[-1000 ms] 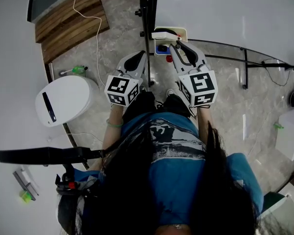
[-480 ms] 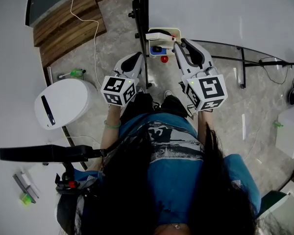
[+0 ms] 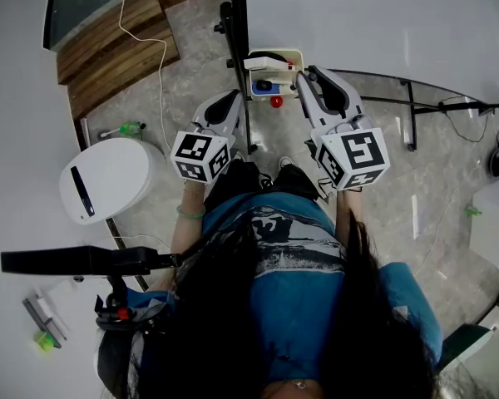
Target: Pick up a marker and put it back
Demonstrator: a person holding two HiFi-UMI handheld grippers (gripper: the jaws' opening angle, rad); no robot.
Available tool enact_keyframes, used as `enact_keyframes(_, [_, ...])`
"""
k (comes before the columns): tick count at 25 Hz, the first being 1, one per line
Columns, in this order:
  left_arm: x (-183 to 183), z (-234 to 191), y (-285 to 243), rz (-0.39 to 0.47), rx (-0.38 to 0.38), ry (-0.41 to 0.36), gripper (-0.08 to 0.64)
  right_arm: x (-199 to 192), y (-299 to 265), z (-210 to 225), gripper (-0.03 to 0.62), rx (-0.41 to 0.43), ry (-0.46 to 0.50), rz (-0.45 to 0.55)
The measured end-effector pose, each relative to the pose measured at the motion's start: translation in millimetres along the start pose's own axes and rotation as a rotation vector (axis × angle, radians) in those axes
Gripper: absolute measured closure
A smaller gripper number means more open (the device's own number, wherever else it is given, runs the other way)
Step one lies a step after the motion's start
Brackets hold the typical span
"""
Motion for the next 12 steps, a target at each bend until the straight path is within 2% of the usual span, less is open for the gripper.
enact_keyframes(12, [0.6,-1.5,0.7,0.000,0.018,0.006,0.559,-0.6,-3.8,-0.3,0.509,-0.002,0.038,-0.023])
Point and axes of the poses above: the fingertips, and each gripper's own axes: y backward along the fingers, z to its right, x out of its top, the point moved 10 cm from there along y, backward along the fingers, and after that the axes turned 4 degrees about -x, right-handed, at the moved point
